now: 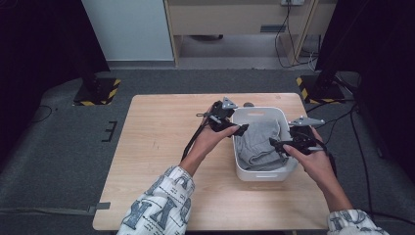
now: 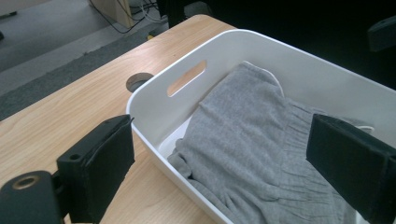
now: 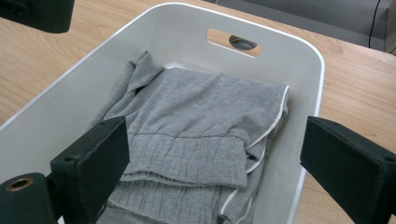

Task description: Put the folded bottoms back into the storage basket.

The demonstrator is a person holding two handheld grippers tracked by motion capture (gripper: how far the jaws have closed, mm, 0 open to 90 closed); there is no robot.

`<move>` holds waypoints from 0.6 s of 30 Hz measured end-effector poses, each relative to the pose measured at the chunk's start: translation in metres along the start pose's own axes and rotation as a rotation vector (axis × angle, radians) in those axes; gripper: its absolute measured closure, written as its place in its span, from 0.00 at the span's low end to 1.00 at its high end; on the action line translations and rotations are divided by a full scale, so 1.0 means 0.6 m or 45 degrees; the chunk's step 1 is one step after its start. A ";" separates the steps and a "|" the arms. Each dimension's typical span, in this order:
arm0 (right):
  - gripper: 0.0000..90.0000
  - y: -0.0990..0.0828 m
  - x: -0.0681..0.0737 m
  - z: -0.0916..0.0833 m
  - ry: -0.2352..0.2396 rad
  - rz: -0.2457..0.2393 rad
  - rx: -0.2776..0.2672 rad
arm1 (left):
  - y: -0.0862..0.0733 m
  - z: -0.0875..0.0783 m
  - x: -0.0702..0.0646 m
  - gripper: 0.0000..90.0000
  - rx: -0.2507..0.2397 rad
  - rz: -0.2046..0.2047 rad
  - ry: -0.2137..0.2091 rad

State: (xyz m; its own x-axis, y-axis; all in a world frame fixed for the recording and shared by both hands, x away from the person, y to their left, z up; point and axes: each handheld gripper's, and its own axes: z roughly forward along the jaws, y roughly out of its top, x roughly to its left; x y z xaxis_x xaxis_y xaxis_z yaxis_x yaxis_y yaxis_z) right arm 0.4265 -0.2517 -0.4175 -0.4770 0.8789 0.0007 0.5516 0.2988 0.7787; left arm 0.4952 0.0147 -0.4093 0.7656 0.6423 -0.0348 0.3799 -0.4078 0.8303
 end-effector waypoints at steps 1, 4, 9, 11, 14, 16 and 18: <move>0.08 0.001 0.000 0.001 0.003 -0.006 0.003 | 0.000 -0.001 -0.001 0.08 0.002 0.006 -0.004; 0.08 0.006 0.003 0.002 0.011 -0.006 -0.001 | -0.002 -0.005 -0.007 0.07 0.007 0.016 -0.019; 0.08 0.018 0.009 0.000 0.026 -0.009 -0.006 | -0.003 -0.013 -0.014 0.06 0.006 0.029 -0.032; 0.08 0.021 0.011 -0.001 0.027 -0.011 -0.013 | -0.003 -0.017 -0.016 0.05 0.004 0.033 -0.038; 0.08 0.024 0.015 -0.001 0.035 -0.014 -0.008 | -0.004 -0.021 -0.021 0.05 0.004 0.043 -0.049; 0.08 0.026 0.018 -0.001 0.038 -0.017 -0.012 | -0.005 -0.024 -0.022 0.05 0.003 0.048 -0.049; 0.08 0.028 0.020 -0.001 0.039 -0.019 -0.012 | -0.006 -0.028 -0.024 0.05 0.001 0.049 -0.053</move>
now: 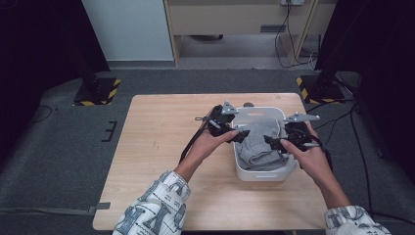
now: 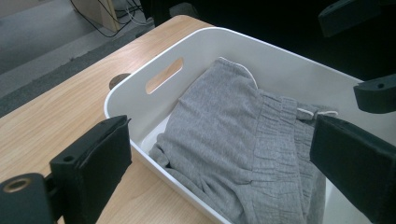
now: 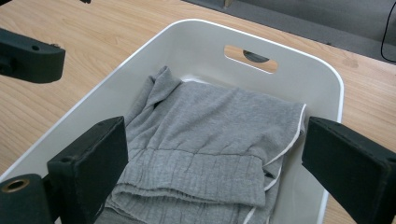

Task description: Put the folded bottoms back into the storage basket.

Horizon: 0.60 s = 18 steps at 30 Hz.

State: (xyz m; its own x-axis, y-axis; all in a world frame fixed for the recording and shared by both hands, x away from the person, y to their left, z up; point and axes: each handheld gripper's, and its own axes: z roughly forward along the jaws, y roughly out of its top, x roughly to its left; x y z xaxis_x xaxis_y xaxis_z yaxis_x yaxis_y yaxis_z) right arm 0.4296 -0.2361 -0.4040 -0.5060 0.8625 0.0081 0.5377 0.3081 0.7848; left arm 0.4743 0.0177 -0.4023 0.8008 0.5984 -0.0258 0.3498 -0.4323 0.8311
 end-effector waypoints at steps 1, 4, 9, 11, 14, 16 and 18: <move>0.08 0.001 0.001 0.000 0.004 0.001 -0.002 | 0.000 -0.002 -0.001 0.05 -0.001 0.003 -0.002; 0.08 0.002 0.004 0.000 0.008 -0.001 -0.001 | 0.000 -0.009 -0.003 0.05 0.005 0.004 0.008; 0.08 0.009 0.007 -0.003 0.013 -0.011 0.004 | 0.002 -0.024 -0.006 0.05 0.008 0.027 -0.003; 0.08 0.012 0.008 -0.005 0.016 -0.011 0.000 | 0.003 -0.029 -0.006 0.05 0.005 0.030 -0.009; 0.07 0.019 0.008 -0.007 0.023 -0.016 0.004 | 0.003 -0.036 -0.006 0.05 0.006 0.034 -0.011; 0.07 0.023 0.008 -0.009 0.030 -0.019 -0.003 | 0.004 -0.041 -0.008 0.05 0.004 0.037 -0.013; 0.07 0.025 0.008 -0.011 0.026 -0.017 -0.009 | 0.004 -0.045 -0.010 0.05 0.003 0.043 -0.016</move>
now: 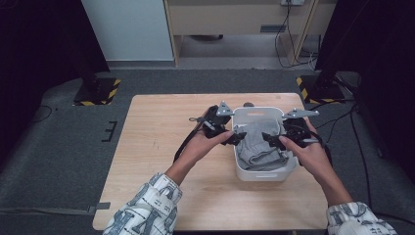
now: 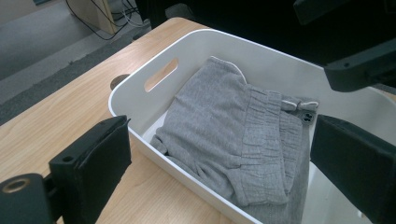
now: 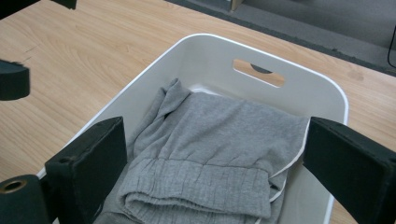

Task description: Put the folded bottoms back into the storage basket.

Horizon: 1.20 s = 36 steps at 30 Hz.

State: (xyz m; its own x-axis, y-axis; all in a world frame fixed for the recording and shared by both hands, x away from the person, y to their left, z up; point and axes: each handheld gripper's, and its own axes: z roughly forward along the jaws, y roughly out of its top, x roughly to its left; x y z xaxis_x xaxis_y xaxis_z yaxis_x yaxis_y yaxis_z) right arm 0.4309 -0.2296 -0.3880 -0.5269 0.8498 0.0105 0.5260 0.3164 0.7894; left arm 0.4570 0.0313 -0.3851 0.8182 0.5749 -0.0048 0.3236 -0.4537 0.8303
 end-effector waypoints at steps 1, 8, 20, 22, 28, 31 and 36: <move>0.07 0.000 0.000 -0.001 0.001 0.004 -0.005 | 0.000 -0.001 -0.002 0.05 0.003 0.002 0.000; 0.07 -0.001 0.001 -0.009 0.003 -0.001 -0.008 | 0.000 -0.011 -0.011 0.05 0.013 0.031 -0.009; 0.07 -0.008 -0.012 -0.026 -0.007 0.019 -0.036 | 0.000 -0.029 -0.016 0.05 0.005 0.051 -0.012; 0.07 -0.011 -0.015 -0.028 -0.010 0.019 -0.038 | -0.002 -0.032 -0.016 0.04 0.011 0.058 -0.009; 0.07 -0.022 -0.026 -0.034 -0.018 0.041 -0.048 | -0.014 -0.045 -0.007 0.04 0.015 0.050 0.014; 0.07 -0.027 -0.030 -0.037 -0.034 0.041 -0.062 | -0.022 -0.051 0.000 0.05 0.013 0.046 0.034; 0.07 -0.033 -0.040 -0.044 -0.057 0.058 -0.081 | -0.035 -0.058 0.012 0.05 0.009 0.021 0.050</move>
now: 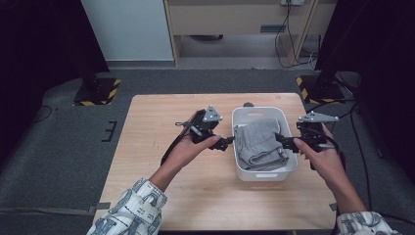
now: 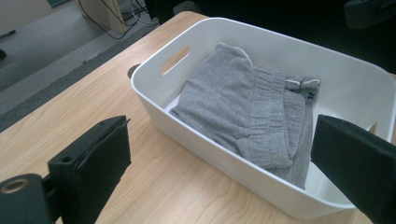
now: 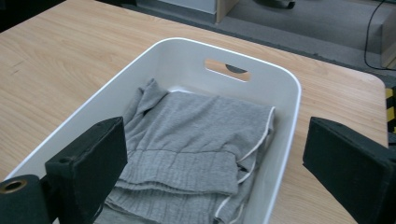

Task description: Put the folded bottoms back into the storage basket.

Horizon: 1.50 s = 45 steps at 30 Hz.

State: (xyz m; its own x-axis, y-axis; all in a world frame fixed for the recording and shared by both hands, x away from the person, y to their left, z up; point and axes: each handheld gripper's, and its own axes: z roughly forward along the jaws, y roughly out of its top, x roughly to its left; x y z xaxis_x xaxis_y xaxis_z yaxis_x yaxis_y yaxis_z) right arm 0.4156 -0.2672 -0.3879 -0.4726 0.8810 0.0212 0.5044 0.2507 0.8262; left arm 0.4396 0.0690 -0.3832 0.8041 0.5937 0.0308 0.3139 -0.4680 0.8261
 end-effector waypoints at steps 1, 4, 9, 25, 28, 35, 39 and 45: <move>0.07 -0.001 -0.003 -0.002 -0.001 0.008 -0.001 | -0.002 -0.001 0.002 0.05 0.001 -0.003 0.006; 0.08 -0.008 -0.010 -0.006 -0.009 0.026 -0.006 | -0.009 -0.008 0.008 0.05 -0.008 -0.009 0.013; 0.07 -0.023 -0.022 -0.015 -0.024 0.037 -0.012 | -0.027 -0.016 0.020 0.05 0.000 -0.021 0.036; 0.14 -0.065 -0.061 -0.046 -0.105 0.102 -0.032 | -0.086 -0.043 0.058 0.05 0.010 -0.085 0.081; 0.16 -0.078 -0.067 -0.049 -0.124 0.108 -0.022 | -0.099 -0.048 0.066 0.05 0.013 -0.104 0.088; 0.26 -0.115 -0.086 -0.051 -0.221 0.127 0.012 | -0.128 -0.056 0.085 0.05 0.034 -0.136 0.109; 0.32 -0.138 -0.097 -0.053 -0.273 0.155 0.036 | -0.146 -0.057 0.092 0.05 0.051 -0.151 0.116; 0.32 -0.176 -0.095 -0.045 -0.265 0.202 0.119 | -0.176 -0.057 0.097 0.05 0.082 -0.176 0.120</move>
State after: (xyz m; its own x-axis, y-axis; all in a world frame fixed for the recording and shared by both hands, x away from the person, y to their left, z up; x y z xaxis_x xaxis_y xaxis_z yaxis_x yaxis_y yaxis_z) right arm 0.3696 -0.3549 -0.4612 -0.2288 0.9732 0.0221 0.6295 0.1306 0.7660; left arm 0.4362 0.1755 -0.4497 0.7008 0.7129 -0.0254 0.4526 -0.4168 0.7883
